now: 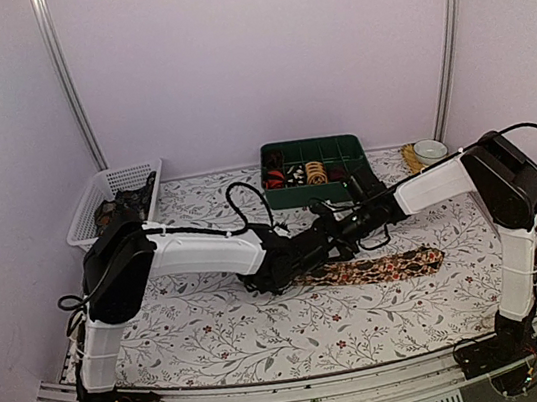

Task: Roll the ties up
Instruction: Roll the tie at the center of the board.

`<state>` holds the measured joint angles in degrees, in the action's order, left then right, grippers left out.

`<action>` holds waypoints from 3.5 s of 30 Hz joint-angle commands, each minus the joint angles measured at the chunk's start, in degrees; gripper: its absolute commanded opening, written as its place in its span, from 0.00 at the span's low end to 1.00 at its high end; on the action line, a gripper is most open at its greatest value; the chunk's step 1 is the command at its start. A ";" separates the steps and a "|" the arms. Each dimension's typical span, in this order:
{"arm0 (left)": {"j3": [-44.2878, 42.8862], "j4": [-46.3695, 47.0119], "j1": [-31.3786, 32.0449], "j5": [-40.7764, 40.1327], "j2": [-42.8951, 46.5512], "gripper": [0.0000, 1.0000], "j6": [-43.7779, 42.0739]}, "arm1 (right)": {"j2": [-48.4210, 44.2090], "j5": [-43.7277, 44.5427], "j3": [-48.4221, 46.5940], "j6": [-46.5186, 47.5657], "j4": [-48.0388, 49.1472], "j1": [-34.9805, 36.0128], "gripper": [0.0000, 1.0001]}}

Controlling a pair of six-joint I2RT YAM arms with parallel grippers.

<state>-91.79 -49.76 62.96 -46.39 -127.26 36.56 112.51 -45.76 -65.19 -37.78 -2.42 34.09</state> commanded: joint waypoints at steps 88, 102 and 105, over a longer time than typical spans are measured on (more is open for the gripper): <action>51.16 78.78 -32.89 81.11 18.63 0.63 11.21 | 25.63 -3.76 -18.45 -9.96 10.46 9.87 0.64; 51.91 81.35 -30.88 79.72 15.15 0.46 15.47 | 25.14 -3.94 -17.46 -10.30 11.37 9.88 0.64; 52.23 83.00 -30.63 78.71 15.20 0.37 16.74 | 24.92 -3.90 -17.19 -10.30 11.55 9.90 0.64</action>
<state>-40.91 32.93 31.14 34.02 -110.15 51.00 132.79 -51.37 -84.64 -48.60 12.86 43.81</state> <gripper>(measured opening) 0.418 0.642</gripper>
